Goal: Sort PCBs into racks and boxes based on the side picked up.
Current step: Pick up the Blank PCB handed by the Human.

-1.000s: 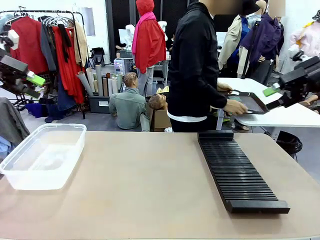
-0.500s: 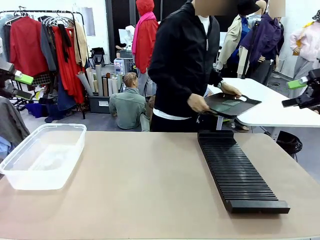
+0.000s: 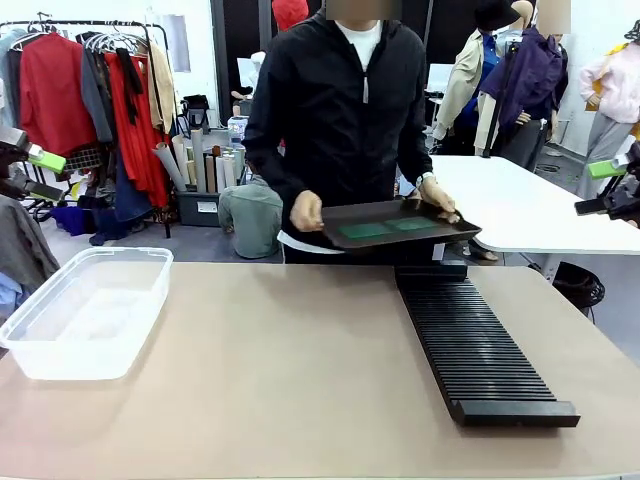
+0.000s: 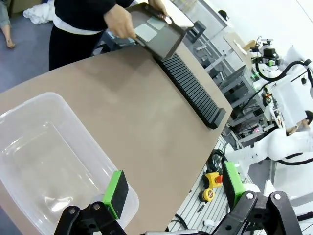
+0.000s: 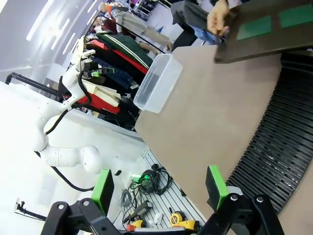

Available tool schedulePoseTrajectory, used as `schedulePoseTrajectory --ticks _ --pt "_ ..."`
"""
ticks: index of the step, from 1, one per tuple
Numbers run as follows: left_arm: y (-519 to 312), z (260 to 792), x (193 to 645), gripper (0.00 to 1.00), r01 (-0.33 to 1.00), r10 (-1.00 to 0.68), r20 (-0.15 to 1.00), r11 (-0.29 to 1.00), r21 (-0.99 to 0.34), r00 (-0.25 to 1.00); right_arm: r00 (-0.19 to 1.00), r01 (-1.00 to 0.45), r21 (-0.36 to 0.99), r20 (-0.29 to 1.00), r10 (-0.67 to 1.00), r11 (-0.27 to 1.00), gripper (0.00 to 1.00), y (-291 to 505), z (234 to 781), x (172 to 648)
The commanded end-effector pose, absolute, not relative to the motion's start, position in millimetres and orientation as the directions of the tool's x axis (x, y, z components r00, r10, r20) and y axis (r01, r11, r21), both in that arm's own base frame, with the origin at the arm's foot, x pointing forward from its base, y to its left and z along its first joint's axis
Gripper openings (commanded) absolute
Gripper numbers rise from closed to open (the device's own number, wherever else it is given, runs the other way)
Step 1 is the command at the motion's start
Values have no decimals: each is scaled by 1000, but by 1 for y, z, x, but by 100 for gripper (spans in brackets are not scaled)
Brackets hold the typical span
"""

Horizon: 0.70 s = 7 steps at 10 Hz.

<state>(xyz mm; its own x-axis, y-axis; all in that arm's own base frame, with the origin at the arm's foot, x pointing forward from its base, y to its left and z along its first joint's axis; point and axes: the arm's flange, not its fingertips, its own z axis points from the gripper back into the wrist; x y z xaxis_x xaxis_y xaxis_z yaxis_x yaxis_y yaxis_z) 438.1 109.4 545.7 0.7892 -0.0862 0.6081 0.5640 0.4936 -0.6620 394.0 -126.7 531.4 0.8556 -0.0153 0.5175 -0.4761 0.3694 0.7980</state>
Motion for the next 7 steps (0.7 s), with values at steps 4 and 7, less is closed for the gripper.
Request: schedulePoseTrajectory --ticks 4,7 --pt "109 547 438 100 566 -84 609 488 -665 788 856 -480 797 518 -6 367 100 -125 533 394" --pt "109 547 438 100 566 -84 609 488 -665 788 856 -480 797 518 -6 367 100 -125 533 394"
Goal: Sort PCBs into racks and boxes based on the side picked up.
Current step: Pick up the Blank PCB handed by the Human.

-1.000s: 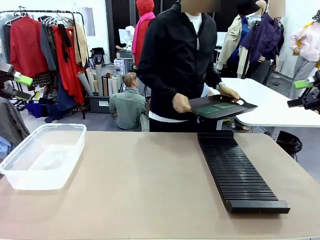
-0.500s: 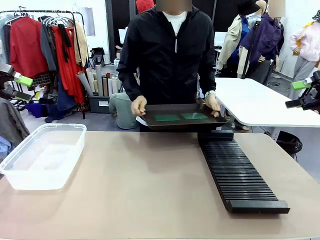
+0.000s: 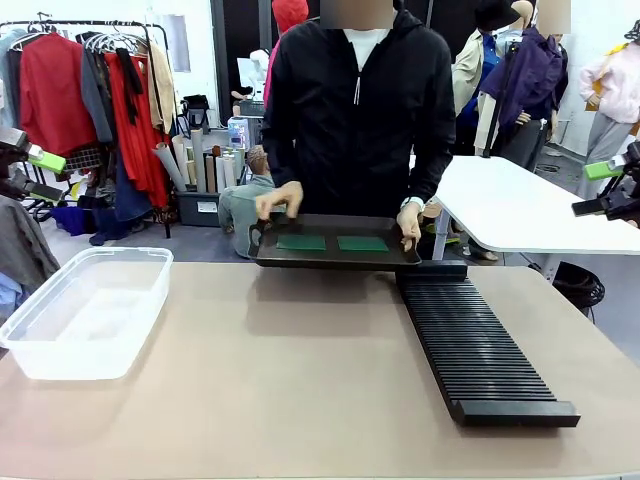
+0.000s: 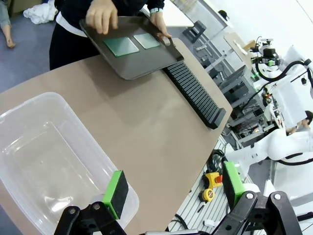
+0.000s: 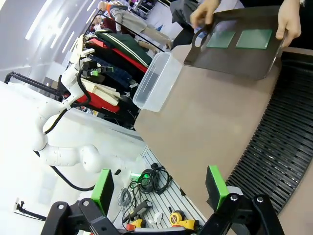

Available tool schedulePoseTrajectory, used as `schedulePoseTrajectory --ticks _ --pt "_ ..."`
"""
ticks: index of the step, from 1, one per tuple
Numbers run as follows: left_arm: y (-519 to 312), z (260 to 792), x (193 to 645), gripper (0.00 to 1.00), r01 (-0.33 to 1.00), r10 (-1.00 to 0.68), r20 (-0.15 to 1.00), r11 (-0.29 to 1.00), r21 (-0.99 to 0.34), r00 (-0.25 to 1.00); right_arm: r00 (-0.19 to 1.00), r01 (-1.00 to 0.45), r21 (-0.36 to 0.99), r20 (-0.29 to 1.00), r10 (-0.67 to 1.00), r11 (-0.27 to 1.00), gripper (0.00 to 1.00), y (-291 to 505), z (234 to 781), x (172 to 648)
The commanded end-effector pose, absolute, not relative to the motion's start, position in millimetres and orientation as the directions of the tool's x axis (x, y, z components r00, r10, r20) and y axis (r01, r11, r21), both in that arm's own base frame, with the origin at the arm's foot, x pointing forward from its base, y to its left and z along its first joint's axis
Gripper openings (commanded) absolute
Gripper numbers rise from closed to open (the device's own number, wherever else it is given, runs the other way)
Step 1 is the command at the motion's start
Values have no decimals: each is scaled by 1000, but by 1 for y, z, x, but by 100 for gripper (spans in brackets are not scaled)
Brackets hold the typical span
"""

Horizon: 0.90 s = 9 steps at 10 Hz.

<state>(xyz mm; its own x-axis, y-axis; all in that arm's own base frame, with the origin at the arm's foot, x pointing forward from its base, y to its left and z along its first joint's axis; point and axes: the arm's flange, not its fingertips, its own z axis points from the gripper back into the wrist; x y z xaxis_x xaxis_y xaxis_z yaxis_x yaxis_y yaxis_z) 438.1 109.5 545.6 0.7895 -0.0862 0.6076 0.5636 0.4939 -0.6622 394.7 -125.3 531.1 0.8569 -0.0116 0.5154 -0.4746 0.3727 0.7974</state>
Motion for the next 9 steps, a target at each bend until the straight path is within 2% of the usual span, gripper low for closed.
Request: schedulePoseTrajectory --ticks 1,9 --pt "109 547 438 100 566 -84 609 488 -665 788 856 -480 797 518 -6 367 100 -125 533 394" --pt "109 547 438 100 566 -84 609 488 -665 788 856 -480 797 518 -6 367 100 -125 533 394"
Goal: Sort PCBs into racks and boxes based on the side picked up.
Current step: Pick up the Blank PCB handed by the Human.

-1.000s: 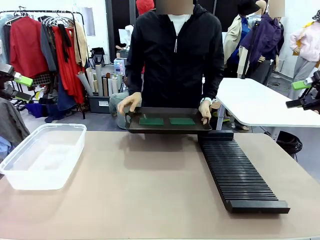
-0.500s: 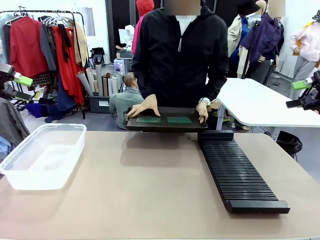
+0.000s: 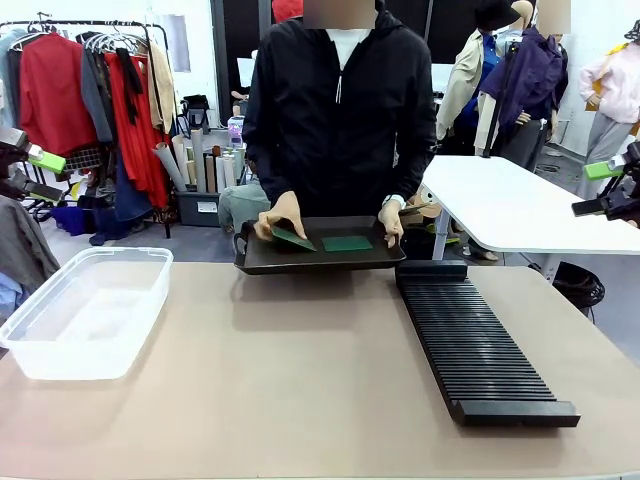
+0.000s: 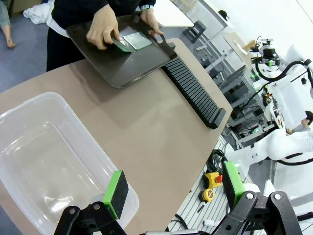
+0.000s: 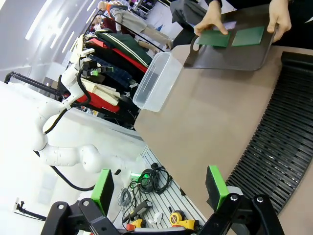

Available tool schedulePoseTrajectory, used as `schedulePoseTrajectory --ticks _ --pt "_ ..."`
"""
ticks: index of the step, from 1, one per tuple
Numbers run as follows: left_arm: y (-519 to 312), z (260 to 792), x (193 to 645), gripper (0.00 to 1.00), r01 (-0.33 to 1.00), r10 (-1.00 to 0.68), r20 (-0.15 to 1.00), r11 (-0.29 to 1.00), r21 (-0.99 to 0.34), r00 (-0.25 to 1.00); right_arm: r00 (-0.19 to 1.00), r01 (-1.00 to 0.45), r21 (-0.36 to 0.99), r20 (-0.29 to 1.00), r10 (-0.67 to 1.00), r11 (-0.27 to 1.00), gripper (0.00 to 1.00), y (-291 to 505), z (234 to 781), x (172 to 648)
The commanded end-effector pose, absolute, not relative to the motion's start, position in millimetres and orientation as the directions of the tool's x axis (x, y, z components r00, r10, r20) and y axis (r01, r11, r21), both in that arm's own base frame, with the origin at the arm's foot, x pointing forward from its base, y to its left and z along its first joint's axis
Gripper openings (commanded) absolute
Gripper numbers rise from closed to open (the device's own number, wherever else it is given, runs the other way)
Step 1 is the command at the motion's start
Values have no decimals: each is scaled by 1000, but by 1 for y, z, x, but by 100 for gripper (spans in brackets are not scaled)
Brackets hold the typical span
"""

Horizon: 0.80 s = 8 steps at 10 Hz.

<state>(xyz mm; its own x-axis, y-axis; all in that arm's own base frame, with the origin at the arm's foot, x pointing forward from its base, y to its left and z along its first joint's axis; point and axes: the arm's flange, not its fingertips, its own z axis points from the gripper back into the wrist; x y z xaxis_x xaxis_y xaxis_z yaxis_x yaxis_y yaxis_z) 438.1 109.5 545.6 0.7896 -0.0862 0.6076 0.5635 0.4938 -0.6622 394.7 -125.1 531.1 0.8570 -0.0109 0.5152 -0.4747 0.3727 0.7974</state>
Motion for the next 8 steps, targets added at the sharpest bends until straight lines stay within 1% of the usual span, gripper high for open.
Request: schedulePoseTrajectory --ticks 1,8 --pt "109 547 438 100 566 -84 609 488 -665 788 856 -480 797 518 -6 367 100 -125 533 394" --pt "109 547 438 100 566 -84 609 488 -665 788 856 -480 797 518 -6 367 100 -125 533 394"
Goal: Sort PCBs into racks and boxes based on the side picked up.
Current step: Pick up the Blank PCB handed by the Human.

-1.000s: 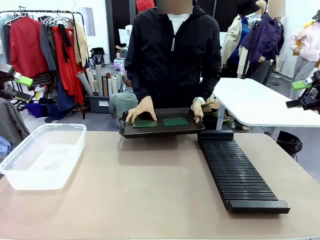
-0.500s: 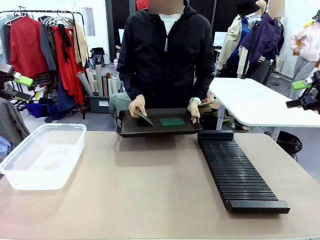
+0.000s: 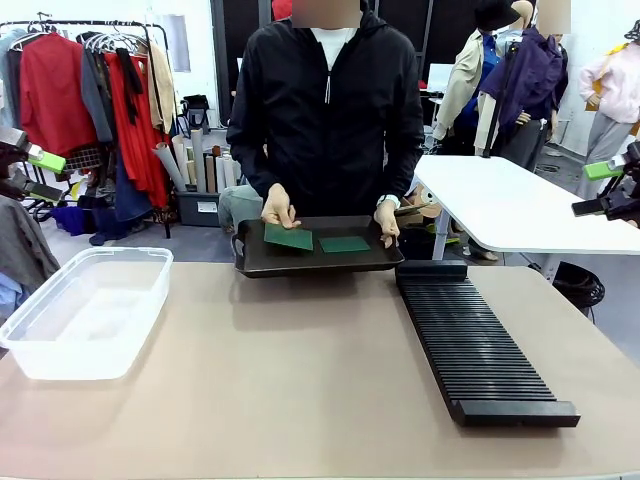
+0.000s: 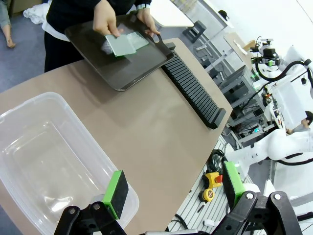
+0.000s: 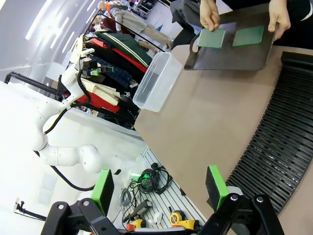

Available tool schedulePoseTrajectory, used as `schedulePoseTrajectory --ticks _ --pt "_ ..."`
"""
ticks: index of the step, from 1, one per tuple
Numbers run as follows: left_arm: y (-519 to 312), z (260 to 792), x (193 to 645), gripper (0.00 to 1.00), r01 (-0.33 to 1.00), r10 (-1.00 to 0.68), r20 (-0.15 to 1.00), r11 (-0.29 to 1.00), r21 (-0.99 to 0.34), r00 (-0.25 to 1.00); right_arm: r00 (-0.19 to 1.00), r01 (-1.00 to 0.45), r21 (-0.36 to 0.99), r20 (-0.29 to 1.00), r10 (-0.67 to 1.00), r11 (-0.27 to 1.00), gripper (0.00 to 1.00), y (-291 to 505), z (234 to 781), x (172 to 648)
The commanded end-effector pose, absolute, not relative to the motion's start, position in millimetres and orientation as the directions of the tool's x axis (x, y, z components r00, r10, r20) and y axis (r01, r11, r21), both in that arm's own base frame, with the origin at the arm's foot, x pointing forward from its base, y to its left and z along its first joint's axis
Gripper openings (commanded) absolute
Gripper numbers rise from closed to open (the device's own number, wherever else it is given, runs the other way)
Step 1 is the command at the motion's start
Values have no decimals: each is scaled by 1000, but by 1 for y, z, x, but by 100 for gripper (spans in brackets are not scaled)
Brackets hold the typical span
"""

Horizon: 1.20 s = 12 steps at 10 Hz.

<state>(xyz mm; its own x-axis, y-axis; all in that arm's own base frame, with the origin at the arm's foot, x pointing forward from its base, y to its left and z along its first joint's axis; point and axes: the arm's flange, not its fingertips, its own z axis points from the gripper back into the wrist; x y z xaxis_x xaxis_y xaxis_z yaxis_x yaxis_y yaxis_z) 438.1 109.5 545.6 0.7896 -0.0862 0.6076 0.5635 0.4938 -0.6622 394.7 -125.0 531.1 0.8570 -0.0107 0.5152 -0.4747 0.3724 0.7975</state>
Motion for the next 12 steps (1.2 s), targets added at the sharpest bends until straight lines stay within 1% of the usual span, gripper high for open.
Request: schedulePoseTrajectory --ticks 1,12 --pt "109 547 438 100 566 -84 609 488 -665 788 856 -480 797 518 -6 367 100 -125 533 394" --pt "109 547 438 100 566 -84 609 488 -665 788 856 -480 797 518 -6 367 100 -125 533 394"
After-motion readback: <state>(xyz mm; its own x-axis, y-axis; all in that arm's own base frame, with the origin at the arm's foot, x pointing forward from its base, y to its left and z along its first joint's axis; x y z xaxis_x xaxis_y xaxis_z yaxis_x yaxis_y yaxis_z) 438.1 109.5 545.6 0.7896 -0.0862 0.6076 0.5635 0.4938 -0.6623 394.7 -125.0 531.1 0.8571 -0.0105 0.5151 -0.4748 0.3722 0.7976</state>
